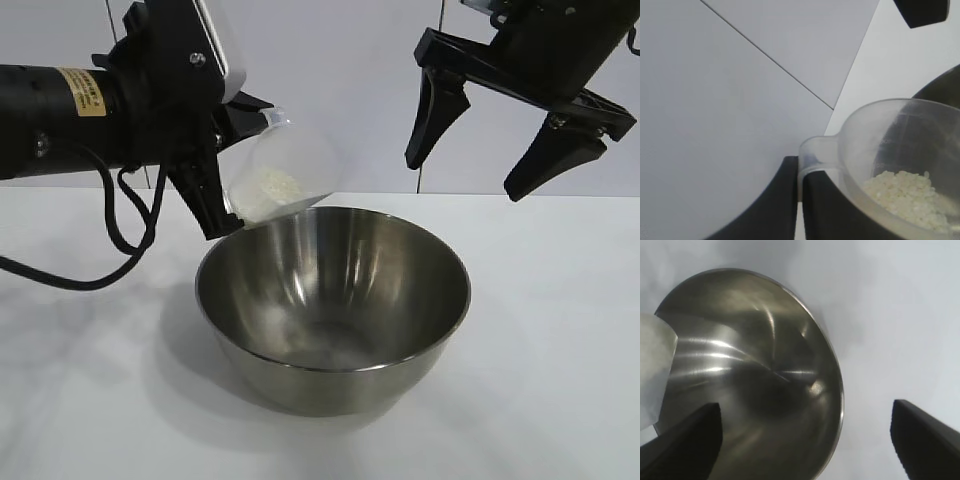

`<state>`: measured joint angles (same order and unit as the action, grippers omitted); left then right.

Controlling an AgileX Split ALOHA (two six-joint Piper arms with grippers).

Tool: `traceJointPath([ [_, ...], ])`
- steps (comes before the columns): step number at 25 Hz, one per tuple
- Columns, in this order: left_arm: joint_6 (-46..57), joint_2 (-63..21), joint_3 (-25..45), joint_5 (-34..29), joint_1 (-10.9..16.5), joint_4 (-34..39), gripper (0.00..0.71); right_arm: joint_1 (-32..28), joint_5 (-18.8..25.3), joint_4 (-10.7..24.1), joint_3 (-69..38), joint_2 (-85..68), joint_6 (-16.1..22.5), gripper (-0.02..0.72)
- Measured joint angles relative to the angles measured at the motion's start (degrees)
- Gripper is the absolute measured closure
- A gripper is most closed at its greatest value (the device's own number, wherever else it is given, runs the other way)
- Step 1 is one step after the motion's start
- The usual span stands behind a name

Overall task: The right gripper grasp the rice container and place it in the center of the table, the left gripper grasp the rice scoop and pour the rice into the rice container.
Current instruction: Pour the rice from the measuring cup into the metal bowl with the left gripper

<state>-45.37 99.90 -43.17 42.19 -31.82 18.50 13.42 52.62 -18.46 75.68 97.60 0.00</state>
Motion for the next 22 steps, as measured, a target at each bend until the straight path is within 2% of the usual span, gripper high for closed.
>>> traceJointPath([
  [5,-4.47,0.00,0.00,0.00,0.00,4.98,0.698,0.00,0.00,0.00,0.00,0.00,0.40,0.072],
  [15,-26.76,0.00,-0.35,0.30,0.00,9.07,0.698,0.00,0.09,0.00,0.00,0.00,0.40,0.072],
  [22,-31.47,0.00,-2.82,1.06,0.00,14.15,0.698,0.00,0.44,0.31,0.00,0.00,0.40,0.072],
])
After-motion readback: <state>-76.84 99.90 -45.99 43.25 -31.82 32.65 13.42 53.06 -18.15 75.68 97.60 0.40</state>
